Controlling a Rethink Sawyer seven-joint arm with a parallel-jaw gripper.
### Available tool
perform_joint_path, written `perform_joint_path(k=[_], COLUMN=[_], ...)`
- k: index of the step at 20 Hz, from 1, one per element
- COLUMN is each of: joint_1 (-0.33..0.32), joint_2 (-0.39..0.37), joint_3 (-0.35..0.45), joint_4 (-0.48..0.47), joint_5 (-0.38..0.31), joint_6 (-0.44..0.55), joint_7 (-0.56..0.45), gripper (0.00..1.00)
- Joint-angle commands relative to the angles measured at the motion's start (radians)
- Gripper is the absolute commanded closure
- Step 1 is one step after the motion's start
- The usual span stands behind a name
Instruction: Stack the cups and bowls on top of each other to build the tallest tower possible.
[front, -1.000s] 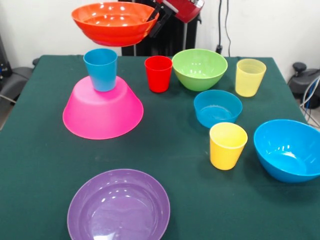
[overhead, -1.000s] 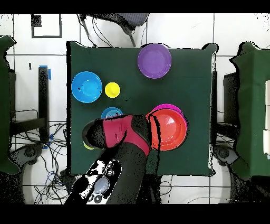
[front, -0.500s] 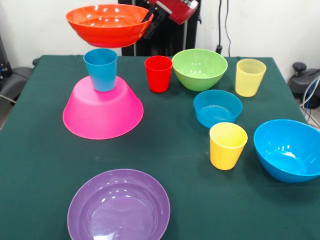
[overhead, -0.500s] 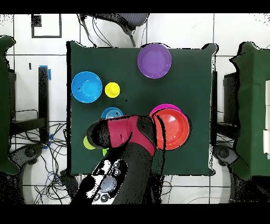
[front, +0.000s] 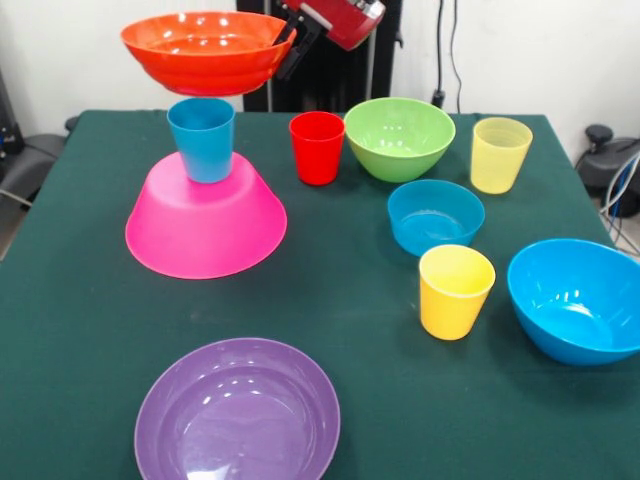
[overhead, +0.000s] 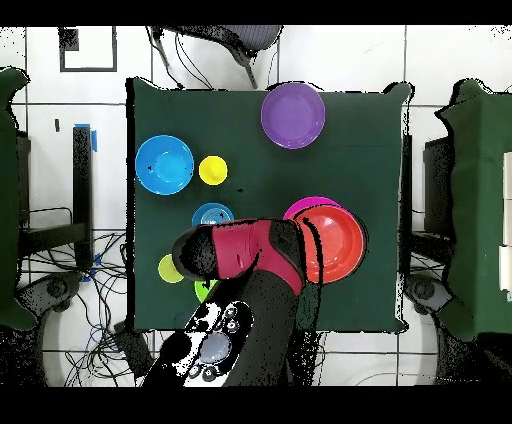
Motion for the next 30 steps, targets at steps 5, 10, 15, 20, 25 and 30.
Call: perform_joint_path(k=[5,10,15,20,25,30], joint_1=[-0.035,-0.056,-0.065,-0.058,-0.055,-0.049], joint_2=[0.021,0.016,0.024,0.037,0.04,0.039], joint_3=[0.102,0.119,0.134,0.13,0.137,0.146], joint_4=[0.051,0.054,0.028,0.013,0.009,0.005], joint_5=[-0.029,-0.029,-0.02,-0.022,-0.017,-0.004], joint_6=[-0.075,-0.091,-0.057,-0.049,-0.051,-0.037], joint_7=[0.032,0.01,-0.002,0.014,0.018,0.026], gripper=[1.0,1.0,1.0,1.0,1.0,1.0])
